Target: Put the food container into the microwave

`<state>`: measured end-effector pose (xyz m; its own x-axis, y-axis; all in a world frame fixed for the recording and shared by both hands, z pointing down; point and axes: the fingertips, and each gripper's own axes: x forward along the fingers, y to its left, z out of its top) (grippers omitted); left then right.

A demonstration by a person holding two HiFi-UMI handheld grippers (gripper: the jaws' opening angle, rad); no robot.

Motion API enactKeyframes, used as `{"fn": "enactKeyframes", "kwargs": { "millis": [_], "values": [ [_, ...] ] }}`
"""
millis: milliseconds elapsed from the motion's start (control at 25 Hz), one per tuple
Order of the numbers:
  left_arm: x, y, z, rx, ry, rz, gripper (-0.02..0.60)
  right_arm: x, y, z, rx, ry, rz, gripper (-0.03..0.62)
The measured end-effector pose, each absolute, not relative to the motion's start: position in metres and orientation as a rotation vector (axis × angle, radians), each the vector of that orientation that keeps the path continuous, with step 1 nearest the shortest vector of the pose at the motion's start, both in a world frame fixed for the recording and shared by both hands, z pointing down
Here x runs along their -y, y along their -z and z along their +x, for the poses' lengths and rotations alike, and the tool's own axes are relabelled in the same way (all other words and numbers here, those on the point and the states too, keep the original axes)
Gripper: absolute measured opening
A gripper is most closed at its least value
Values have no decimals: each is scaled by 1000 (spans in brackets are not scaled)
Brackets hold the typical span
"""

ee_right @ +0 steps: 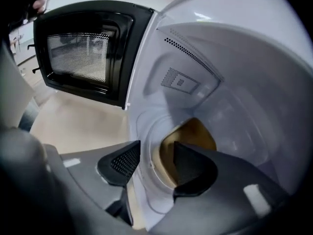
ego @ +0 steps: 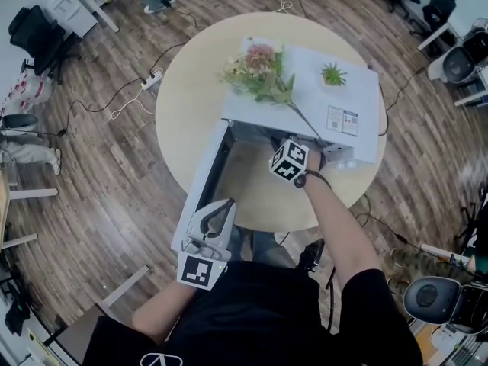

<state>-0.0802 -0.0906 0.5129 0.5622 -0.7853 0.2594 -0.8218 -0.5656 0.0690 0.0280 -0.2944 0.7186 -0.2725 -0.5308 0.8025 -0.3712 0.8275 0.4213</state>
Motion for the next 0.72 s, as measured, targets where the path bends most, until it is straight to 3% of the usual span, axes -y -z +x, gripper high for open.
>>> {"fn": "enactKeyframes", "kwargs": {
  "millis": [520,720],
  "values": [
    [108,-497,-63,1334,-250,2684,2,206,-672,50,1978,125,732,193],
    [119,-483,-51,1315,-225,2726,1,161,-633,75,2069,14,824,118]
  ]
}}
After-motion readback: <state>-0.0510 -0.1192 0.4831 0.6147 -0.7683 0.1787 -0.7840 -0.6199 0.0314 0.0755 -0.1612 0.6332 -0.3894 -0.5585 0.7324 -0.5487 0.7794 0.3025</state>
